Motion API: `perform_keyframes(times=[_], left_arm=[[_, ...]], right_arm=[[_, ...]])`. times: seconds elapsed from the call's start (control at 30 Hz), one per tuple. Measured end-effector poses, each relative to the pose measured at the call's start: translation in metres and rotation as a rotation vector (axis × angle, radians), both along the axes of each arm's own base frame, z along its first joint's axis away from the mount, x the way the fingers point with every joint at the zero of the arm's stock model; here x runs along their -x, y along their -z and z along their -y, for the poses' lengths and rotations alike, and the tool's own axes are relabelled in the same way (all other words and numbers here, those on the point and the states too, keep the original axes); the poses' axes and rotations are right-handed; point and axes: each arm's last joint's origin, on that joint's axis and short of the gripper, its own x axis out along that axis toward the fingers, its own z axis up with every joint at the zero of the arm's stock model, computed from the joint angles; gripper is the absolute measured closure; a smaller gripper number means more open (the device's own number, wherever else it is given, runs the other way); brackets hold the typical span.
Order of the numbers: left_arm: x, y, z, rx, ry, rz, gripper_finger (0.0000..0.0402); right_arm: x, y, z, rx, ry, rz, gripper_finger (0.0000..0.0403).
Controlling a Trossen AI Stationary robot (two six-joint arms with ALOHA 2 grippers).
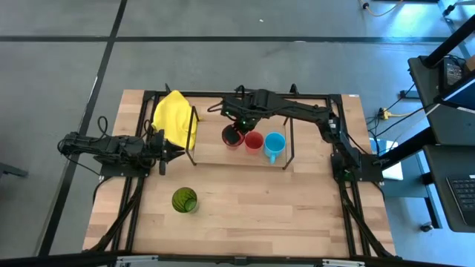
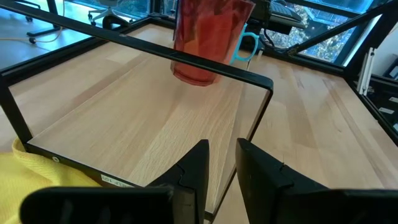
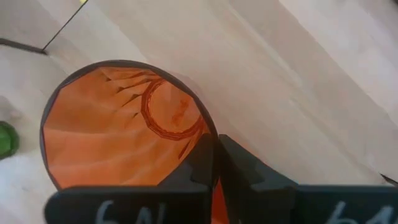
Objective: Stack small to large cups/mugs on shelf
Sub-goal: Put the red cup on the shelf
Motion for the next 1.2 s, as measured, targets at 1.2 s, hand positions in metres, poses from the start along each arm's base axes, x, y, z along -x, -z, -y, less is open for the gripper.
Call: perform_keyframes(times=[1.2], left_arm=[[0.000, 0.000, 0.000, 0.000, 0.000, 0.000, 0.0327]], right_arm=[[-0.006, 0.015, 0.009, -0.035, -0.011, -0.028, 0.0374]])
